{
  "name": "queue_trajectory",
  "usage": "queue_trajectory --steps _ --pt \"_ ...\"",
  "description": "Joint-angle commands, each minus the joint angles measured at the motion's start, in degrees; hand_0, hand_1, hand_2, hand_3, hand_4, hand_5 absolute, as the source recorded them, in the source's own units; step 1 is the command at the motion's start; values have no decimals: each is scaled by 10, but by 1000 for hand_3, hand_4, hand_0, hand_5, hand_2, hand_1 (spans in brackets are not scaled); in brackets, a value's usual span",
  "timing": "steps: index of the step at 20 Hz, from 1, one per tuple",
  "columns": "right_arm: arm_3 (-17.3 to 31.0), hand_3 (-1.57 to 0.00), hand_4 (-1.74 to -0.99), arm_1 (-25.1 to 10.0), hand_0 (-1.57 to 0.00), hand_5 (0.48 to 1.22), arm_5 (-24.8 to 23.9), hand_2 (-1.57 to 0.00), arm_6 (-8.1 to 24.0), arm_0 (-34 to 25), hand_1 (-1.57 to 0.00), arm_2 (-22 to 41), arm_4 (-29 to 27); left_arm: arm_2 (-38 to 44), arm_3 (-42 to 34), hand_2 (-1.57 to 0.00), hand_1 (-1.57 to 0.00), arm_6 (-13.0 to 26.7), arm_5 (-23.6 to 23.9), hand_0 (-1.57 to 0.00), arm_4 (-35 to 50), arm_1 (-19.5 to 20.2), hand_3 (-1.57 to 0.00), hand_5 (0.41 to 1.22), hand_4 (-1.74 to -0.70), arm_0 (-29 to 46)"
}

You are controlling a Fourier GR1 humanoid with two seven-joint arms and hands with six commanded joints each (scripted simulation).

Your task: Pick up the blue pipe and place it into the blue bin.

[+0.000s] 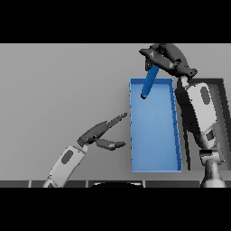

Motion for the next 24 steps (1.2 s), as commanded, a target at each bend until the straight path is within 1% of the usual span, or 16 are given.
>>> queue_trajectory --steps 1,4,8,10,11,12,13,14,15,16,17,18,19,20,21,24 --pt "8 -1571 -1499 -1 -1571 1221 -13 -1571 7 16 -1571 4 6 -1 4 1 1 -2 2 1 -3 -2 1 483 -877 0" --pt "11 -1571 -1499 -16 -1571 1221 -36 -1571 28 69 -1571 15 20 -5 -6 1 1 -12 3 1 -9 3 1 481 -868 7" --pt "-10 -1571 -1499 -27 -1571 1221 -93 -1571 83 133 -1571 39 34 -3 -10 1 1 -3 2 1 -1 0 1 479 -877 5" --pt "-13 -1025 -1586 -34 -1571 1221 -103 -1571 106 158 -1571 53 39 -6 -5 1 1 -4 5 1 -7 -3 1 475 -880 5" --pt "-10 -820 -1617 -42 -1571 1221 -106 -1571 122 167 -1571 65 36 -9 -11 1 1 -6 5 1 -9 -1 1 476 -881 9" --pt "-16 -681 -1642 -50 -1571 1221 -108 -1571 122 177 -1571 83 33 -9 -6 1 1 -6 5 1 -10 -4 1 479 -883 5" --pt "-4 -617 -1662 -57 -1571 1221 -113 -1571 122 180 -1571 102 33 -9 0 1 1 1 5 1 -11 -5 1 481 -885 4" --pt "9 -808 -1617 -76 -1571 1199 -125 -1571 122 175 -1571 136 10 -7 2 1 1 -1 6 1 -12 -5 1 483 -886 0" --pt "17 -960 -1573 -84 -1571 1188 -136 -1454 122 177 -1514 158 -2 -9 3 1 1 -3 7 1 -13 -7 1 486 -885 2" --pt "38 -768 -1515 -91 -1257 1176 -153 -1163 122 166 -1211 189 -31 -10 -1 1 1 -9 5 1 -13 -3 1 490 -883 7" --pt "60 -614 -1451 -103 -1005 1146 -167 -930 122 156 -968 227 -77 -8 -3 1 1 -9 5 1 -10 -3 1 493 -882 6" --pt "76 -491 -1385 -116 -804 1114 -175 -744 122 142 -775 264 -118 -5 0 1 1 -11 5 1 -11 -1 1 495 -880 2" --pt "81 -393 -1334 -128 -643 1135 -171 -595 122 131 -619 289 -152 -6 0 1 1 -13 1 1 -8 1 1 497 -880 4" --pt "76 -314 -1296 -138 -514 1152 -153 -476 121 124 -495 318 -166 -6 -2 1 1 -15 2 1 -8 0 1 497 -881 4" --pt "75 -251 -1264 -146 -411 1108 -142 -380 122 118 -396 341 -172 -7 1 1 1 -11 3 1 -9 -2 1 496 -881 5" --pt "58 -128 -1179 -162 -210 982 -112 -194 118 103 -202 379 -131 -9 -1 1 1 -10 9 1 -14 -5 1 491 -878 6"
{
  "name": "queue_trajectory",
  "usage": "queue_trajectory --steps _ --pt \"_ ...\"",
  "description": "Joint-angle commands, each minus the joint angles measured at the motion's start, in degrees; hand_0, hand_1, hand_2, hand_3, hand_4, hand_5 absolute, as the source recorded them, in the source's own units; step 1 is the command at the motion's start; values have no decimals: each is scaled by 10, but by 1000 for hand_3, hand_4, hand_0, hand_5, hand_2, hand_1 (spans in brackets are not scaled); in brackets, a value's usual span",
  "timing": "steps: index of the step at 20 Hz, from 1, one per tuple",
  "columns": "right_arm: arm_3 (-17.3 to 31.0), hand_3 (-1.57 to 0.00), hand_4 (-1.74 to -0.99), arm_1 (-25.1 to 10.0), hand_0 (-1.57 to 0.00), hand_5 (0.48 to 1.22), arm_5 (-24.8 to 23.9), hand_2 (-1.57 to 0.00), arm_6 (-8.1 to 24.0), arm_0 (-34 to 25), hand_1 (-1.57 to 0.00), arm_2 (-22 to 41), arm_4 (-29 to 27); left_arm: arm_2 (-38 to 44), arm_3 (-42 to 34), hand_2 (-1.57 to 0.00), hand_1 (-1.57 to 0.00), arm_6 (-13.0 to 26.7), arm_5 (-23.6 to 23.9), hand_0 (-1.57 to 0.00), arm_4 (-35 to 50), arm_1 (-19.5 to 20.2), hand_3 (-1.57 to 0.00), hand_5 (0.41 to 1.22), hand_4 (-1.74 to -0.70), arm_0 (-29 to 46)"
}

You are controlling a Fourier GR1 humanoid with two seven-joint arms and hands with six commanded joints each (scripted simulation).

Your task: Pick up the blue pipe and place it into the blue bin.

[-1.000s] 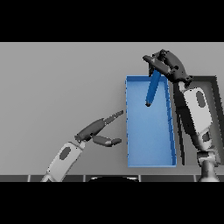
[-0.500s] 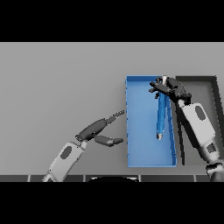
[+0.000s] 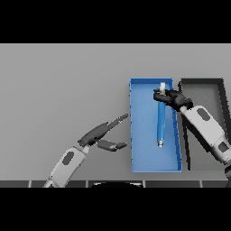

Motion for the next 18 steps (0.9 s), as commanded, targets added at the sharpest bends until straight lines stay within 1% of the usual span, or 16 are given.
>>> queue_trajectory --steps 1,2,3,4,5,6,7,8,9,12,14,16,17,18 --pt "-1 -102 -1160 -6 -168 945 6 -155 -5 -1 -162 7 14 -1 4 1 1 -1 0 1 -2 -1 1 490 -878 1" --pt "-8 -82 -1150 -7 -134 914 4 -124 -2 -5 -129 11 20 3 10 1 1 4 1 1 -2 -1 1 488 -878 -4" --pt "-8 -65 -1141 -7 -107 884 7 -99 -8 -4 -103 17 29 4 12 1 1 8 1 1 0 -3 1 486 -878 -8" --pt "-3 -52 -1133 -2 -85 853 7 -79 -4 -8 -82 22 36 5 10 1 1 7 1 1 1 -3 1 483 -879 -11" --pt "8 -41 -1131 -1 -68 829 13 -63 -12 -10 -66 25 44 6 7 1 1 7 -1 1 5 -4 1 480 -878 -13" --pt "11 -33 -1131 -2 -194 809 17 -54 -13 -11 -91 25 47 4 4 1 1 2 -4 1 7 -2 1 478 -878 -6" --pt "8 -26 -1144 -2 -377 792 13 -82 -18 -7 -184 25 46 1 5 1 1 4 -4 1 5 -1 1 476 -881 -1" --pt "9 -21 -1152 0 -301 778 12 -65 -18 -11 -147 25 48 -3 3 1 1 2 0 1 -2 -2 1 474 -881 4" --pt "8 -16 -1153 -2 -241 777 19 -52 -28 -7 -117 25 47 -3 -2 1 1 -2 -2 1 -1 2 1 474 -882 8" --pt "4 -8 -1154 -1 -123 809 23 -26 -24 -6 -60 17 30 3 -4 1 1 4 -3 1 2 8 1 476 -885 0" --pt "-4 -5 -1152 -2 -212 804 18 -24 -27 -4 -100 18 33 4 1 1 1 8 0 1 1 2 1 478 -885 -5" --pt "3 -5 -1152 -1 -212 795 22 -24 -35 -2 -100 17 33 7 9 1 1 10 0 1 2 2 1 480 -885 -9" --pt "9 -5 -1152 -2 -212 791 27 -24 -36 -6 -100 20 40 7 6 1 1 3 -5 1 6 5 1 480 -885 -5" --pt "12 -5 -1152 0 -212 798 28 -24 -33 -7 -100 20 39 6 3 1 1 6 -5 1 7 4 1 480 -885 -6"
